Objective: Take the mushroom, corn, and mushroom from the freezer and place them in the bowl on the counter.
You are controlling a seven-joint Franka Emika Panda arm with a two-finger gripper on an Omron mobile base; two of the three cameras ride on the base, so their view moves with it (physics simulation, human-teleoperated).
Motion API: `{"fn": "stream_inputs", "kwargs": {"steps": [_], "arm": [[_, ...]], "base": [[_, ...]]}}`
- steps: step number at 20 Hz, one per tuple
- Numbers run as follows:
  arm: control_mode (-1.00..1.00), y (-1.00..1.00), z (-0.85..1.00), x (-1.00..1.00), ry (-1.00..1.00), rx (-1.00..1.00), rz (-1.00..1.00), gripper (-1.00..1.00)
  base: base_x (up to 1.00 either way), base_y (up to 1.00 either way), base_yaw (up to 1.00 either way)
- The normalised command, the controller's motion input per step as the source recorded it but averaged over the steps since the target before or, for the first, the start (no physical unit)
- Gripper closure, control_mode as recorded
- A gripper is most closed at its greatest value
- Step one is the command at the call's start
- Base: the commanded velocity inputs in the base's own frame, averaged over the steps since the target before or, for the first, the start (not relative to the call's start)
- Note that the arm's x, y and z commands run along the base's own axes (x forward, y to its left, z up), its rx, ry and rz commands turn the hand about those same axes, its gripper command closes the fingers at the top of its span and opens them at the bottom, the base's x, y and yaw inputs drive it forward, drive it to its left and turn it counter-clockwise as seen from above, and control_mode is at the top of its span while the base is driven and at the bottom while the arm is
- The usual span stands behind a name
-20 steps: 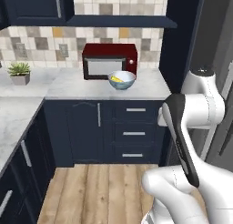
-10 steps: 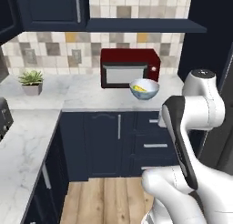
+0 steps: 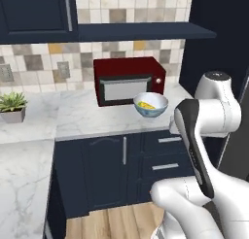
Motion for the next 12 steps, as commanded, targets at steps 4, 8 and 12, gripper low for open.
{"fn": "stream_inputs", "kwargs": {"steps": [4,8,12], "arm": [[1.00,0.00,0.00,0.00,0.00,0.00,0.00,1.00],[1.00,0.00,0.00,0.00,0.00,0.00,0.00,1.00],[1.00,0.00,0.00,0.00,0.00,0.00,0.00,1.00]], "base": [[0.59,0.32,-0.12],[0.69,-0.11,0.00],[0.74,-0.05,0.00]]}}
